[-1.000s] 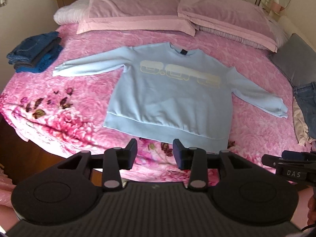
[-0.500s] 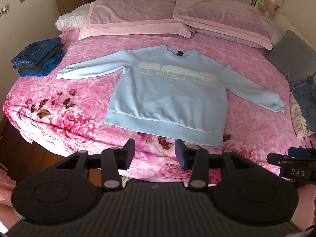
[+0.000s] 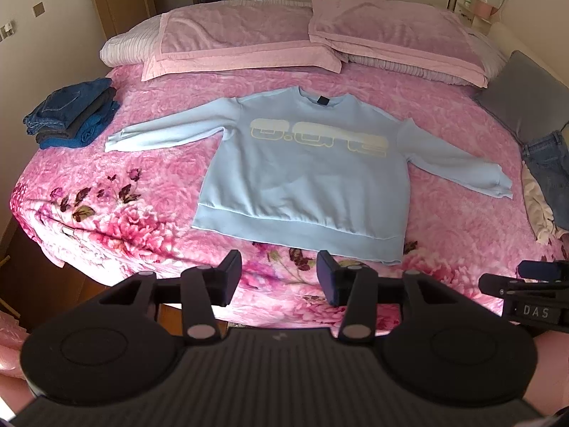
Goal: Fold clothes
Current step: 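Release the hem and lift both grippers away from the flat sweatshirt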
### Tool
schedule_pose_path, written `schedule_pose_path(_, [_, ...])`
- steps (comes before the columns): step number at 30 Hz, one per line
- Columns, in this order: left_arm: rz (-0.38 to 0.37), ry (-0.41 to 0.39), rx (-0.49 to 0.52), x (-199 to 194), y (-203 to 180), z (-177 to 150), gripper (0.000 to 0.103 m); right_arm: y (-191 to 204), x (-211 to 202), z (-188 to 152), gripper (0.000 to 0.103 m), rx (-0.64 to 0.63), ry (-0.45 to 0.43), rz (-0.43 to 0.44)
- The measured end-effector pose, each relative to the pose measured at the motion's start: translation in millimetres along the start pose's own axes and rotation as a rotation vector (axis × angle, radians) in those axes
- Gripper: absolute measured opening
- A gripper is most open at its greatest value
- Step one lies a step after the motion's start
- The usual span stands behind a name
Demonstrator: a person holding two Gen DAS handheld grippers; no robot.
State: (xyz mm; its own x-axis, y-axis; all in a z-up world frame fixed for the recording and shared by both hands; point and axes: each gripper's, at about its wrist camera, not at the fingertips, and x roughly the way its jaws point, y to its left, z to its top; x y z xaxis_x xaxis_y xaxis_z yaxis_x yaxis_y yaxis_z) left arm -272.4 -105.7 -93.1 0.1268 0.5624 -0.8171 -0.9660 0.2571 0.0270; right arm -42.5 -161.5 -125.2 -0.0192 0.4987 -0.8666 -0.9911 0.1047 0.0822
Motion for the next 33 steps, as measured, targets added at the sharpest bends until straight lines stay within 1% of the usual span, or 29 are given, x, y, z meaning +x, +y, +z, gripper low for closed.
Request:
schedule_pose_path(7, [0.009,0.002,-0.016,3,5,3,0.042,3,6,6,0.065,-0.013,0.005,0.005])
schedule_pose_path(14, [0.02,0.017,-0.038,15,8,7,0.042,5,15,16,0.065,-0.029,0.015,0.014])
schedule_pose_path(20, [0.029,0.014,-0.076,31,19,21,0.042,5,30,32,0.065,-0.041,0.024,0.026])
schedule_pose_path(25, [0.025,0.004,-0.147,54,40,38,0.042,-1,50,52,0.065,-0.015,0.021,0.044])
schedule_pose_path(28, [0.027,0.013,-0.188,72,57,49,0.042,-6,65,67,0.065,0.028,0.018,0.061])
schedule_pose_path(33, [0.016,0.023,-0.288,109,97,71,0.042,-7,97,100,0.065,0.081,0.043,0.087])
